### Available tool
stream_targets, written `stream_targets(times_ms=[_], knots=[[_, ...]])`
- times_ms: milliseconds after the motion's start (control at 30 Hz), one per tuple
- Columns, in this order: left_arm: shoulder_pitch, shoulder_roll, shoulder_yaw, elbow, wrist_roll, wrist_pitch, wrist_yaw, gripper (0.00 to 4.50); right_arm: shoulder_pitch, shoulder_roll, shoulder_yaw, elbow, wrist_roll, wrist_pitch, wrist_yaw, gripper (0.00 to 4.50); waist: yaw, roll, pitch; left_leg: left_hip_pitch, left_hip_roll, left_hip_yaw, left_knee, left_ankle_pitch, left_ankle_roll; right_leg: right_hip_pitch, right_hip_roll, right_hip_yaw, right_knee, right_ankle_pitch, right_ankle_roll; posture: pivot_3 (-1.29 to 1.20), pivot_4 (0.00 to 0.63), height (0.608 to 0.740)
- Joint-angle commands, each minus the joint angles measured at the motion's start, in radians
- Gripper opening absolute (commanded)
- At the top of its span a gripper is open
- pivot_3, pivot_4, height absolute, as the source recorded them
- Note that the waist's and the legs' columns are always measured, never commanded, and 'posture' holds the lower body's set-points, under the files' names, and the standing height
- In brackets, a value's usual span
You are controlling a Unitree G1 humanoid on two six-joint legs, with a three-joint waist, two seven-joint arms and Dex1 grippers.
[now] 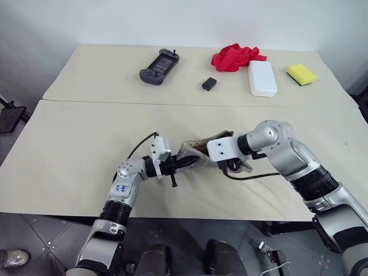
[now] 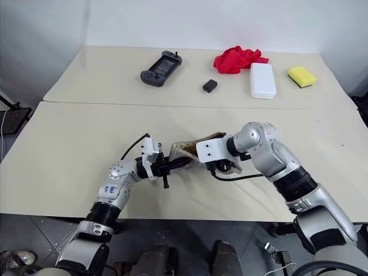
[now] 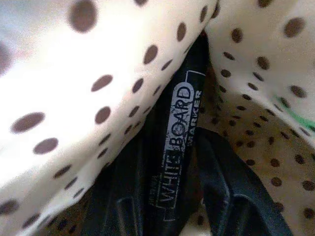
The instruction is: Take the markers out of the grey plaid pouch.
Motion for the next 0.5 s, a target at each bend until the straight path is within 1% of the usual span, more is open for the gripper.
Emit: stream_targets(times_ms=[33,200,233,267,300,333,400,433,500], knots=[[0.007,0.004,0.014,-0.036,-0.014,-0.006,0.003,0.00,-0.005,-0.022,-0.087,-0.035,0.076,-0.038,0.007,1.12,-0.001,0.000,0.000,0.000,0.000,0.000,0.000,0.000,0.000,0.000,0.000,0.000,0.000,0.000,0.000,0.00,0.150,0.740],[0.029,0.011,0.010,-0.056,-0.010,-0.004,0.003,0.00,0.009,-0.042,-0.186,0.042,0.199,-0.086,0.039,1.12,-0.001,0.000,0.000,0.000,0.000,0.000,-0.001,0.000,0.000,0.000,0.000,0.000,-0.001,0.000,0.000,0.00,0.150,0.740],[0.033,0.012,0.010,-0.062,-0.010,-0.003,0.003,0.00,0.016,-0.034,-0.209,0.050,0.241,-0.083,0.052,1.12,-0.001,0.000,0.000,0.000,0.000,0.000,-0.001,0.000,0.000,0.000,0.000,0.000,-0.001,0.000,0.000,0.00,0.150,0.740],[0.036,0.013,0.010,-0.066,-0.010,-0.001,0.003,0.00,0.023,-0.032,-0.227,0.049,0.272,-0.031,0.057,1.12,-0.001,0.000,0.000,0.000,0.000,0.000,-0.001,0.000,0.000,0.000,0.000,0.000,-0.001,0.000,0.000,0.00,0.150,0.740],[0.039,0.015,0.008,-0.069,-0.009,-0.001,0.002,0.00,0.028,-0.028,-0.245,0.066,0.301,-0.037,0.061,1.06,-0.002,0.000,0.000,0.000,0.000,0.000,-0.001,0.000,0.000,0.000,0.000,0.000,-0.001,0.000,0.000,0.00,0.150,0.740],[0.040,0.016,0.007,-0.070,-0.008,0.001,0.003,0.00,0.040,-0.029,-0.262,0.077,0.337,-0.044,0.084,0.79,-0.002,0.000,0.000,0.000,0.000,0.000,-0.001,0.000,0.000,0.000,0.000,0.000,-0.001,0.000,0.000,0.00,0.150,0.740],[0.041,0.017,0.006,-0.070,-0.008,0.001,0.003,0.00,0.053,-0.022,-0.294,0.103,0.386,-0.051,0.101,0.07,-0.001,0.000,0.000,0.000,0.000,0.000,-0.001,0.000,0.000,0.000,0.000,0.000,-0.001,0.000,0.000,0.00,0.150,0.740],[0.040,0.017,0.005,-0.071,-0.008,0.001,0.003,0.00,0.052,-0.026,-0.297,0.123,0.374,-0.036,0.085,0.01,0.000,0.000,0.000,0.000,0.000,0.000,-0.001,0.000,0.000,0.001,0.000,0.000,-0.002,0.000,0.000,0.00,0.150,0.740],[0.042,0.017,0.005,-0.073,-0.008,0.000,0.003,0.00,0.053,-0.044,-0.287,0.154,0.347,-0.099,0.090,0.01,-0.001,0.000,0.000,0.000,0.001,0.000,-0.001,0.000,0.000,0.001,0.000,0.000,-0.002,0.000,0.000,0.00,0.150,0.740]])
